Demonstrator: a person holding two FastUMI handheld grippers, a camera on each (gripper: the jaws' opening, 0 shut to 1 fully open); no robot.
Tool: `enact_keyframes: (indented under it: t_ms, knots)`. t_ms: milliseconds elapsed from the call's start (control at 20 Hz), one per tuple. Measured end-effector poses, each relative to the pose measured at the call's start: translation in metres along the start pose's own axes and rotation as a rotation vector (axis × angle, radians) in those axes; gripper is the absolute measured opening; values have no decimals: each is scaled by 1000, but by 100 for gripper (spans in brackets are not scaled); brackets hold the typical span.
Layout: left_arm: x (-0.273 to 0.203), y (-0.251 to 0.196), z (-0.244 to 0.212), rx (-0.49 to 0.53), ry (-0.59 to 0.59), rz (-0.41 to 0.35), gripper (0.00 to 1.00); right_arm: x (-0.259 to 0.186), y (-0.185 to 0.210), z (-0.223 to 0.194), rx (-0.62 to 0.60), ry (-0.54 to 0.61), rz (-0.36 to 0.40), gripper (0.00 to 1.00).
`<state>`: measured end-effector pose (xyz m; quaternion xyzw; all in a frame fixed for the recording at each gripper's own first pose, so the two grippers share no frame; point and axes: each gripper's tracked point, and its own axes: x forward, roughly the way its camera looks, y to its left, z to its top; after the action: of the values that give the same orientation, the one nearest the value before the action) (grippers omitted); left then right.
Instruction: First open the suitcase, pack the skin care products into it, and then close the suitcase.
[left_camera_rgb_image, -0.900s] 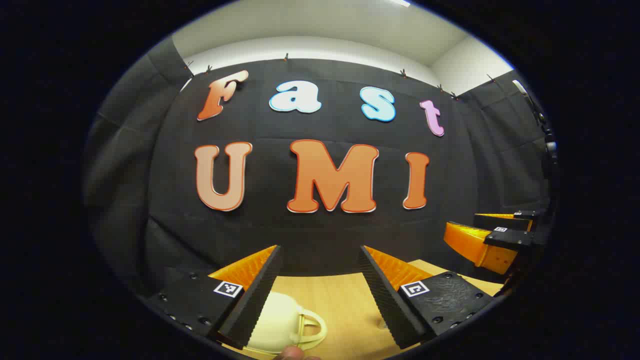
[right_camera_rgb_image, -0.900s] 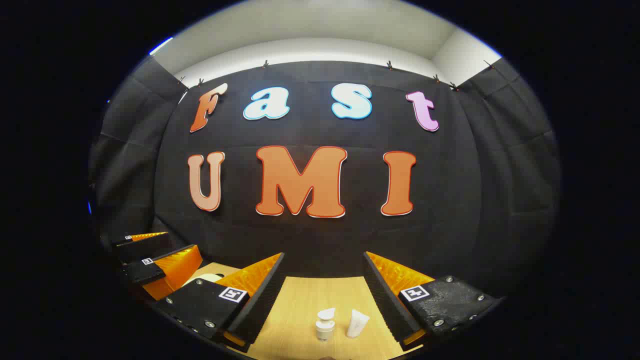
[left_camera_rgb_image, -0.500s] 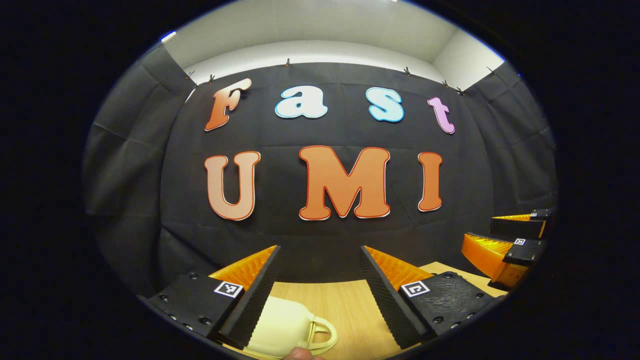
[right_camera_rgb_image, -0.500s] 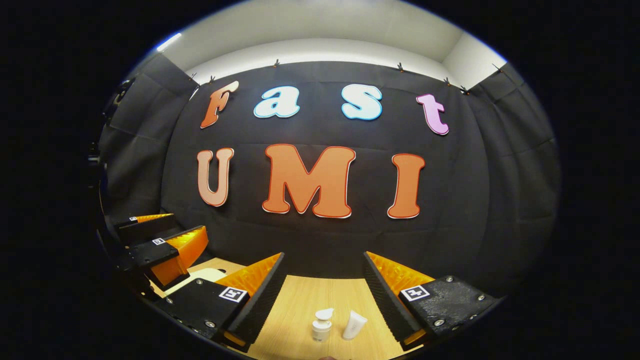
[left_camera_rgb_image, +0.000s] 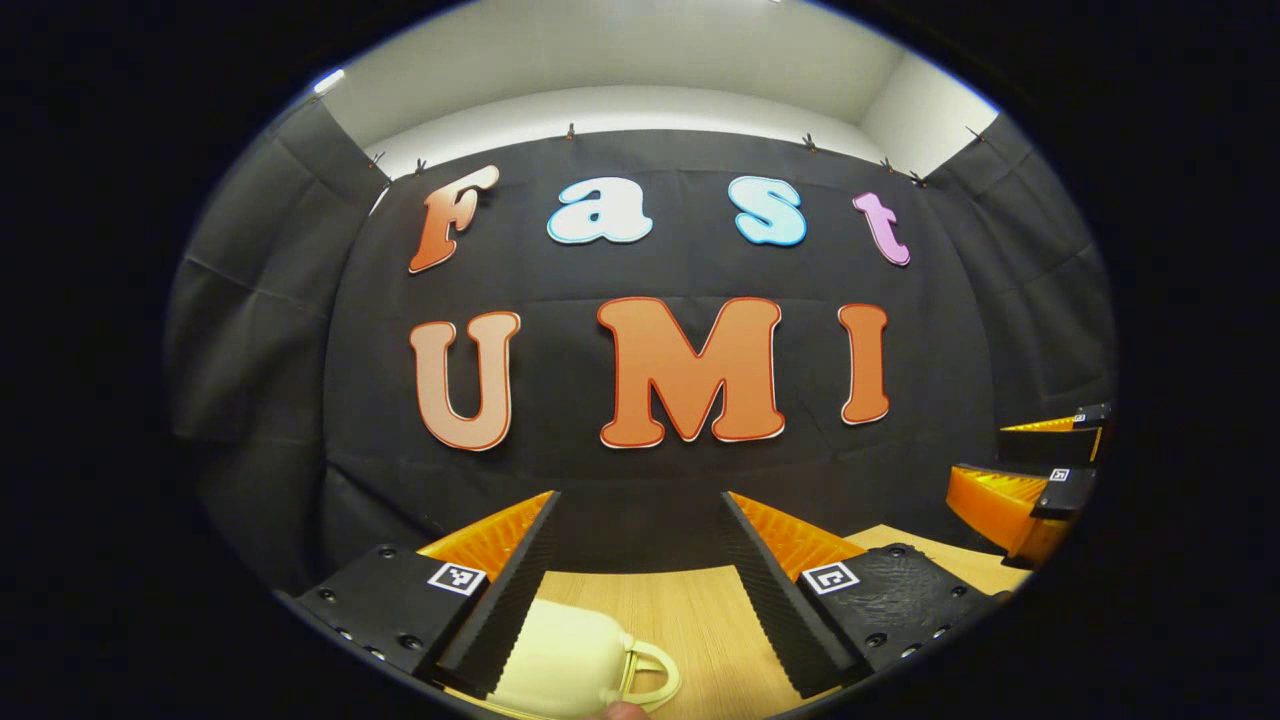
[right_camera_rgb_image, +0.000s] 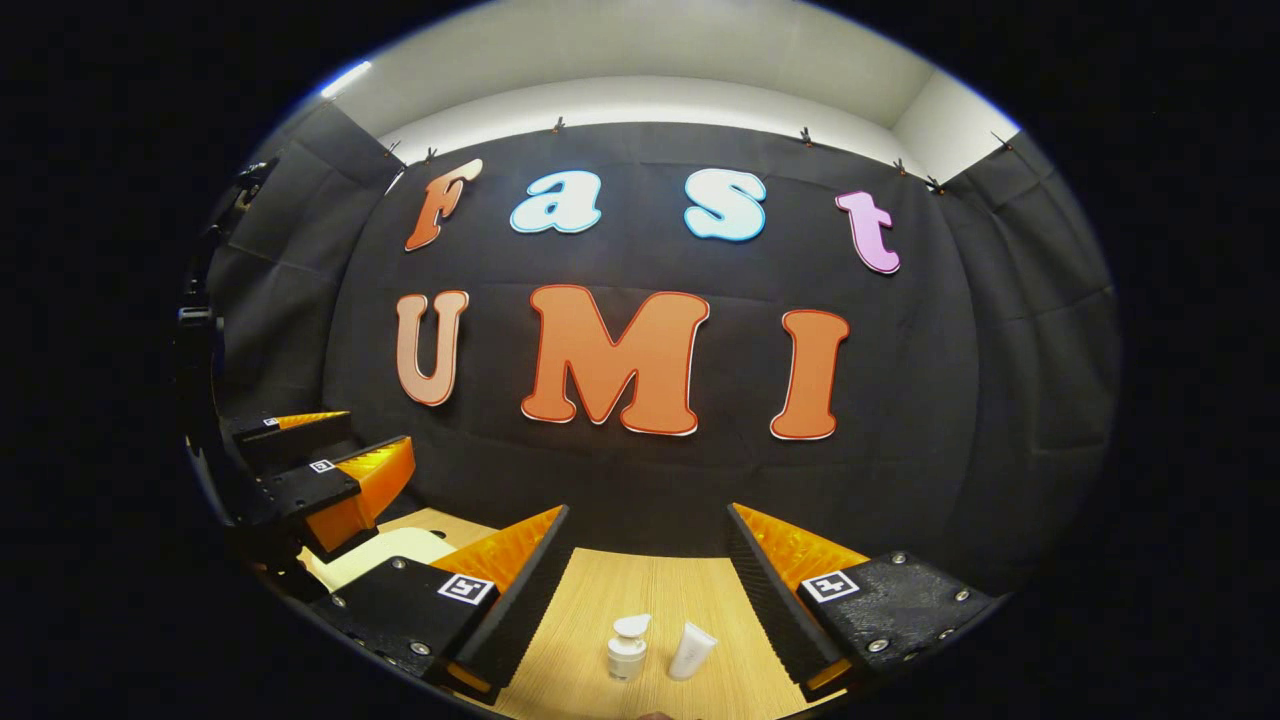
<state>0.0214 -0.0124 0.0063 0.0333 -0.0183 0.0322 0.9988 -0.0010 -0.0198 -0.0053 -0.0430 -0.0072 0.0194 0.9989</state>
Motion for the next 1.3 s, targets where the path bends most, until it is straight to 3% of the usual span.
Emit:
enact_keyframes:
  t_ms: [250, 500, 550, 650, 950, 1200, 1300]
  knots:
    - [5, -1, -15, 93, 29, -34, 100, 8, -13, 0, 3, -8, -7, 96]
    - [8, 5, -59, 259, 110, -83, 98, 20, -31, 3, -11, -25, -24, 96]
    - [9, 3, -70, 306, 124, -100, 97, 21, -32, 2, -10, -24, -17, 96]
    - [11, -6, -85, 401, 134, -143, 86, 23, -40, 1, -9, -22, -25, 96]
    - [8, -21, -162, 631, 235, -259, 87, 21, -55, -3, -30, -10, -58, 96]
    - [2, -30, -227, 827, 321, -345, 98, 14, -68, -7, -39, 2, -91, 96]
    - [-6, -34, -254, 892, 343, -369, 98, 12, -71, -7, -45, 4, -98, 96]
